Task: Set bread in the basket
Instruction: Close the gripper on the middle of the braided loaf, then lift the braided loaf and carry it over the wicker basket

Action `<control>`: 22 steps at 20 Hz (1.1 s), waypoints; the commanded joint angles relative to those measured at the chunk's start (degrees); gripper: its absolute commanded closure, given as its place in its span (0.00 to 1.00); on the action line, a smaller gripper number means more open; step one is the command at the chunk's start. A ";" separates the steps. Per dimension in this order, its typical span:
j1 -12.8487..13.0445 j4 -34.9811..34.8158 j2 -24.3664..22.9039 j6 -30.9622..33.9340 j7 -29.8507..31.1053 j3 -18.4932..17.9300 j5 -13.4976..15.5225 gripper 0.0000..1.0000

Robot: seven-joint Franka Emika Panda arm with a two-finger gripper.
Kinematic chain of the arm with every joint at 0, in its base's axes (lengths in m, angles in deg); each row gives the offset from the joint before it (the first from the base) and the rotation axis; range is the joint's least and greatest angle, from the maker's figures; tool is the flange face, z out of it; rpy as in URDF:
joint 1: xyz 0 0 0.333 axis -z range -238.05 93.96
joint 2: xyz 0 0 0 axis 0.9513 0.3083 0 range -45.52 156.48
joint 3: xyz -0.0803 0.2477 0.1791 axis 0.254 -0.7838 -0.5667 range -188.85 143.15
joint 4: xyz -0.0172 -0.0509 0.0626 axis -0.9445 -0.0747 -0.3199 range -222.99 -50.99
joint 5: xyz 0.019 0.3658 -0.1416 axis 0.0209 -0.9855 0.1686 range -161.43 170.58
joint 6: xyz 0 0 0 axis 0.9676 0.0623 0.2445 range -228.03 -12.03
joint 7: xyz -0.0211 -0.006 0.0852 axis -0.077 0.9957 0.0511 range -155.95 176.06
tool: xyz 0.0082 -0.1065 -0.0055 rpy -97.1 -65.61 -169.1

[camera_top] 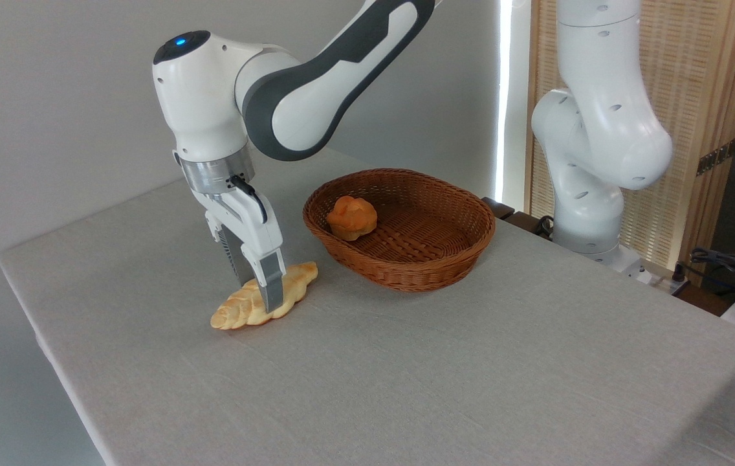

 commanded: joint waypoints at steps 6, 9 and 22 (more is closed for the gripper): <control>-0.08 -0.07 -0.85 0.25 -0.86 -0.21 -0.21 0.46; -0.26 0.02 -2.95 0.34 -0.69 -0.65 -0.21 0.45; -0.61 0.29 -16.39 11.92 -0.51 -3.02 0.67 0.42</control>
